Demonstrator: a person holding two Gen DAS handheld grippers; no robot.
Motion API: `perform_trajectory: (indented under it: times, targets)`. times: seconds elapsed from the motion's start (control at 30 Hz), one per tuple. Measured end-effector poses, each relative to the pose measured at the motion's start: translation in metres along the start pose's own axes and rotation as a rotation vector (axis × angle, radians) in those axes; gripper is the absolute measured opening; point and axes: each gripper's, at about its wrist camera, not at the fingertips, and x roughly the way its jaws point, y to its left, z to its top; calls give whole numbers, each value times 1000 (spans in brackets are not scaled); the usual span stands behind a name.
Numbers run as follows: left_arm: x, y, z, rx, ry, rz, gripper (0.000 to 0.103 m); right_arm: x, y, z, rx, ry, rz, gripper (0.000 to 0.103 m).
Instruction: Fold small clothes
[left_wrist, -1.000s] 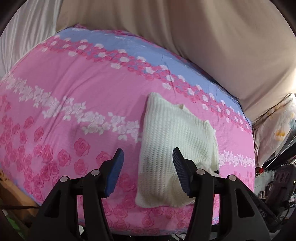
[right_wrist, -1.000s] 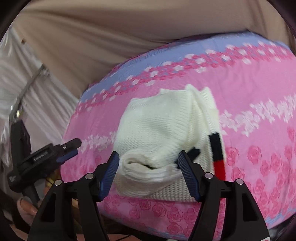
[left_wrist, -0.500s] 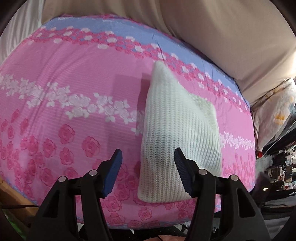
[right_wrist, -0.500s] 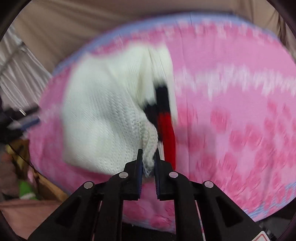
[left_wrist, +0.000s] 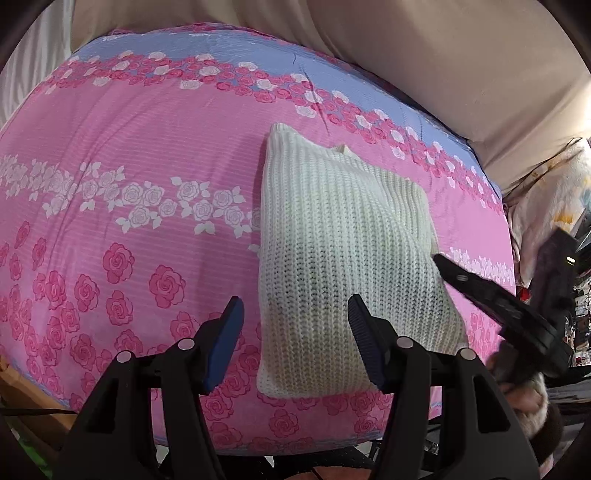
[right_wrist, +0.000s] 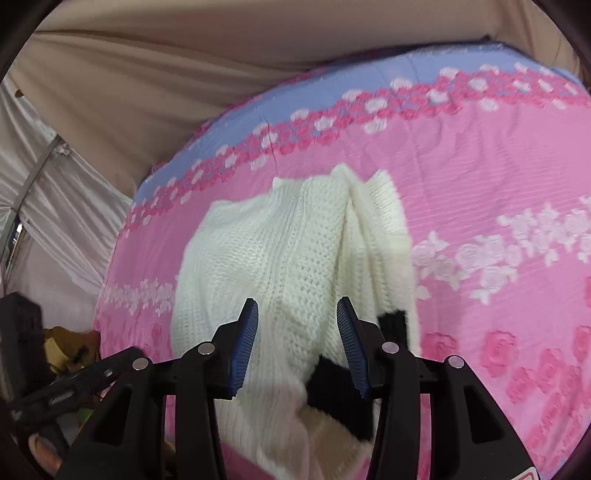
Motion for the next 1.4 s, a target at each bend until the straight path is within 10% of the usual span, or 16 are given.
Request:
perform_trajectory:
  times: [0.03,0.23,0.33,0.4,0.47,0.53,0.6,0.73,0.77,0.97,1.1,1.4]
  targets:
    - [-1,1,0,-2,-4,3,56,9,1,1,-12,22,1,10]
    - [-10,6,0,-12,-42,22,57,-65,-1,20,-44,-171,-19,0]
    - [-2,6,-2,-22,-17,13,57,-39,-31,21,-80,-80,-161,0]
    - [2,4,-2,-27,-5,12,57,-29,-51,14,9,-14,-184,1]
    - [-3,1,0,-16,-27,19,58,-53,-48,6,93,-84,-12,7]
    - [-4,2,2,-21,-46,25,62,-63,-33,2,88,-101,44,42]
    - [0,3,4,-36,-37,22,62,-54,-17,2,50,-67,64,52]
    - [0,-1,6,-29,-39,13,62,-14,-2,-2,12,11,49,43]
    - [-1,-3,8,-21,-43,10,62,-6,2,-2,-7,29,46,11]
    - [-10,-5,11,-8,-64,6,62,-72,6,14,-86,-159,-15,9]
    - [7,-4,6,-14,-7,-4,62,-18,-38,0,-123,1,-183,10]
    - [16,-13,2,-13,25,-49,62,-79,-42,-37,67,-96,-53,36]
